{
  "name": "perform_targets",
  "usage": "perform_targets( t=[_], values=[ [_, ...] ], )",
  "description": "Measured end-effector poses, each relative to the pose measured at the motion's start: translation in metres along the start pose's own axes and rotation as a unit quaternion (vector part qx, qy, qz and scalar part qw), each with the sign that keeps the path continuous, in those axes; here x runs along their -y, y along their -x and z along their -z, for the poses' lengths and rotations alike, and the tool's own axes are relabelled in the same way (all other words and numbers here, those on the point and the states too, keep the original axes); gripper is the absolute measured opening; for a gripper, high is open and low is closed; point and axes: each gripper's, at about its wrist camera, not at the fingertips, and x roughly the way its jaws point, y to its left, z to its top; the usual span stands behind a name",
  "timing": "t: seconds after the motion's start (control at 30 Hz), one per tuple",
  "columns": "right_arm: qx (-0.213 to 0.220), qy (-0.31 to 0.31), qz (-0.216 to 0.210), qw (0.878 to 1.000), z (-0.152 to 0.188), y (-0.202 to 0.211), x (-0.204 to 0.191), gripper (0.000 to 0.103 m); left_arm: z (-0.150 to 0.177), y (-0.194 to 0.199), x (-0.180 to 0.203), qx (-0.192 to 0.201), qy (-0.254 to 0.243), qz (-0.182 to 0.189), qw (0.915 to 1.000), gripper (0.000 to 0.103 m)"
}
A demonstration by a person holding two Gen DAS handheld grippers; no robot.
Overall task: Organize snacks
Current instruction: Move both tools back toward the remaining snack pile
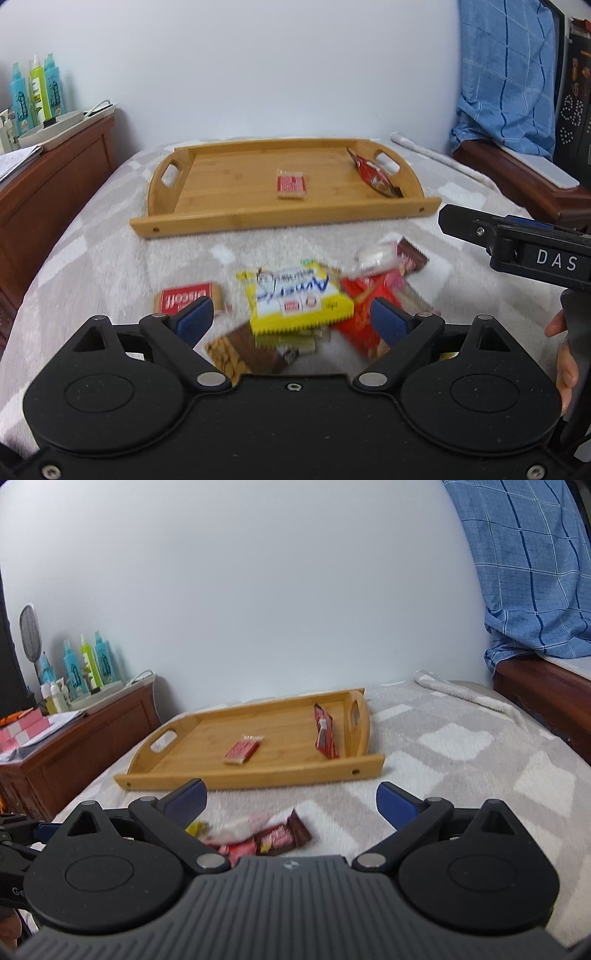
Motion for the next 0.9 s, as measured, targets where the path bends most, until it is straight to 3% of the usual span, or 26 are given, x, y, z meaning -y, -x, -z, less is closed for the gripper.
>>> perform_targets(
  t=[0.63,0.9],
  values=[
    [-0.049,-0.013,-0.010,0.999,0.033,0.011,-0.016,0.103,0.045,0.014,0.000,-0.021,-0.017,0.011,0.9996,0.090],
    [-0.061,-0.012,-0.011,0.998,0.041,0.012,-0.022,0.103,0.052,0.012,0.003,-0.027,-0.021,0.025,0.9991,0.077]
  ],
)
